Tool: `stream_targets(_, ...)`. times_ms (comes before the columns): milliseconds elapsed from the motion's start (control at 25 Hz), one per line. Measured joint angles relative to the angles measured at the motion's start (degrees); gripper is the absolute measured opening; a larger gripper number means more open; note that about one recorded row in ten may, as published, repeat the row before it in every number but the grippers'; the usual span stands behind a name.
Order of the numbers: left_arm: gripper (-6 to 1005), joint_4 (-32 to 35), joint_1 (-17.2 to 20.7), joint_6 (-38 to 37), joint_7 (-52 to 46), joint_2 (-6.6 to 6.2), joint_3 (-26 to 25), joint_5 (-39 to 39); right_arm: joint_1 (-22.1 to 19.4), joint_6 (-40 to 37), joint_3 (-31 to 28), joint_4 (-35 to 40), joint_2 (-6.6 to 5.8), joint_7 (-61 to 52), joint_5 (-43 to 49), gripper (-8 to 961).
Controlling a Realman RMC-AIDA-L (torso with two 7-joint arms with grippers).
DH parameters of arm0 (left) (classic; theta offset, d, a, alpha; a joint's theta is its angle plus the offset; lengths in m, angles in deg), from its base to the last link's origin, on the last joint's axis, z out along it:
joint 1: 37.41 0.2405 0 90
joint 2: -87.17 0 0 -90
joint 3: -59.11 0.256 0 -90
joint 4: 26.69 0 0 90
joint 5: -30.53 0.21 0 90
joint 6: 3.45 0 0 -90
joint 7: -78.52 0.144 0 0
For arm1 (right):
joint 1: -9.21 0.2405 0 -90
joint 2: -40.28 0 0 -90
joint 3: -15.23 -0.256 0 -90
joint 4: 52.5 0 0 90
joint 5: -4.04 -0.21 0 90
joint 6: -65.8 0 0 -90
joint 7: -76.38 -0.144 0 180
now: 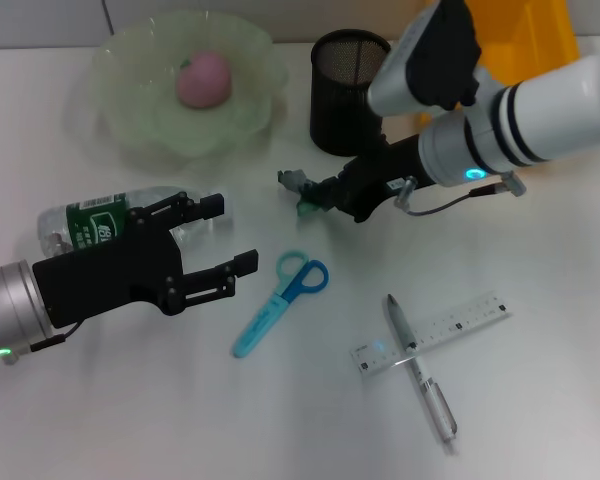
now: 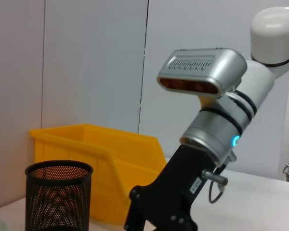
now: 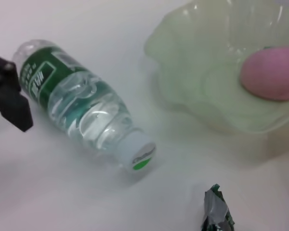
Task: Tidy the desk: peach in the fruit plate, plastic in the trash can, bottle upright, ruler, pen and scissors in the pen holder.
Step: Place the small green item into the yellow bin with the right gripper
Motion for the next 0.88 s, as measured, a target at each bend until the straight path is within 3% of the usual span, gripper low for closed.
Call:
stream_targets(400,689,0.04,0.0,0.31,0.0,0.0,0.0,0.03,-9.39,-9.5,-8.1,12.23,-0.6,0.63,0.33,36)
stream_targets(880,686,0.09,-0.53,0.58,0.0,-0.06,0.08,0.02,-15.15,-26.51,-28.85,15.2,-0.33,11.5,-0.31,37)
